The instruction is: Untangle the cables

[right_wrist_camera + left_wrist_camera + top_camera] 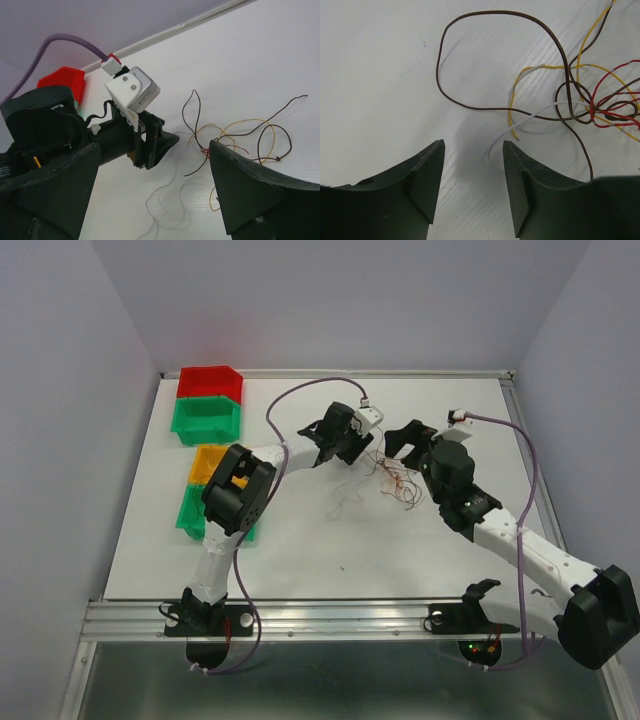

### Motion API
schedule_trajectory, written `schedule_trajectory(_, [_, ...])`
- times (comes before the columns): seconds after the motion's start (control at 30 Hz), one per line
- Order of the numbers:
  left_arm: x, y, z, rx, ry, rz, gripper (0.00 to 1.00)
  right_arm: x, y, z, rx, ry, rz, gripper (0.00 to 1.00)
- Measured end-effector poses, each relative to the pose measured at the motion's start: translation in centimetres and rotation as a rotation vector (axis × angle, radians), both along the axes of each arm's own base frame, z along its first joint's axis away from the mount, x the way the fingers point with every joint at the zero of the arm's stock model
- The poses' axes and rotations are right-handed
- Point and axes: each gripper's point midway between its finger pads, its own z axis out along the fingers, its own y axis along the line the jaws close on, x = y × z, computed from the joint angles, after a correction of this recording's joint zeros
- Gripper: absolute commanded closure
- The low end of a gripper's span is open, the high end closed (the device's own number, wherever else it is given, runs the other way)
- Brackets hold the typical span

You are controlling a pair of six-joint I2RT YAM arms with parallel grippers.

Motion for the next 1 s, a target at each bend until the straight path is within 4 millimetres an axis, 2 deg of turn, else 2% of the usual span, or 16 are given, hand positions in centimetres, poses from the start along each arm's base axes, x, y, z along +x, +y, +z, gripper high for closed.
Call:
schedule_trajectory(0.1, [-0.5, 0.0, -1.1, 0.012, 0.033, -0.011, 0.62, -0.5, -0.8, 1.1, 0.023, -0.038, -0.026, 0.07])
schedule_trajectory(0.13, [-0.8, 0.0, -1.3, 0.013, 0.048, -0.019, 0.72, -0.5, -0.9, 1.3, 0.029, -0.046, -0.033, 0.07])
schedule_trajectory(0.17, [-1.0, -0.1, -1.5, 0.012, 0.059, -0.029, 0.76, -0.6, -1.1, 1.6, 0.035, -0.055, -0.041, 0.07])
schedule_trajectory(0.2, [-1.4, -0.3, -1.6, 0.007, 0.073, -0.045, 0.89, -0.5, -1.3, 1.8, 0.039, -0.063, -0.049, 0.08])
schedule_trajectory(0.27, [-1.9, -0.6, -1.6, -0.005, 0.091, -0.071, 1.00, -0.5, -1.3, 1.8, 0.038, -0.063, -0.054, 0.09])
schedule_trajectory(0.47, [-3.3, -1.3, -1.7, -0.035, 0.137, -0.142, 1.00, 0.4, -1.1, 0.4, 0.041, -0.031, -0.052, 0.09])
schedule_trajectory(0.57, [-4.0, -0.8, -1.3, -0.038, 0.146, -0.148, 1.00, 1.1, -1.2, -1.2, 0.036, 0.010, -0.054, 0.09])
schedule_trajectory(0.67, [-4.2, 0.3, -0.2, -0.048, 0.145, -0.138, 1.00, 1.7, -1.5, -2.4, 0.043, 0.040, -0.061, 0.09])
schedule_trajectory(0.77, [-3.5, 2.0, 2.1, -0.089, 0.129, -0.112, 1.00, 2.3, -1.9, -3.4, 0.060, 0.069, -0.065, 0.09])
schedule_trajectory(0.83, [-2.4, 4.1, 4.3, -0.129, 0.107, -0.077, 1.00, 3.0, -1.9, -4.6, 0.067, 0.093, -0.058, 0.09])
schedule_trajectory(0.9, [-1.3, 6.2, 6.5, -0.168, 0.074, -0.043, 1.00, 3.6, -1.4, -6.6, 0.054, 0.136, -0.036, 0.09])
schedule_trajectory(1.0, [-0.7, 8.4, 8.9, -0.201, 0.038, -0.015, 1.00, 4.2, 0.1, -11.6, 0.013, 0.261, 0.021, 0.11])
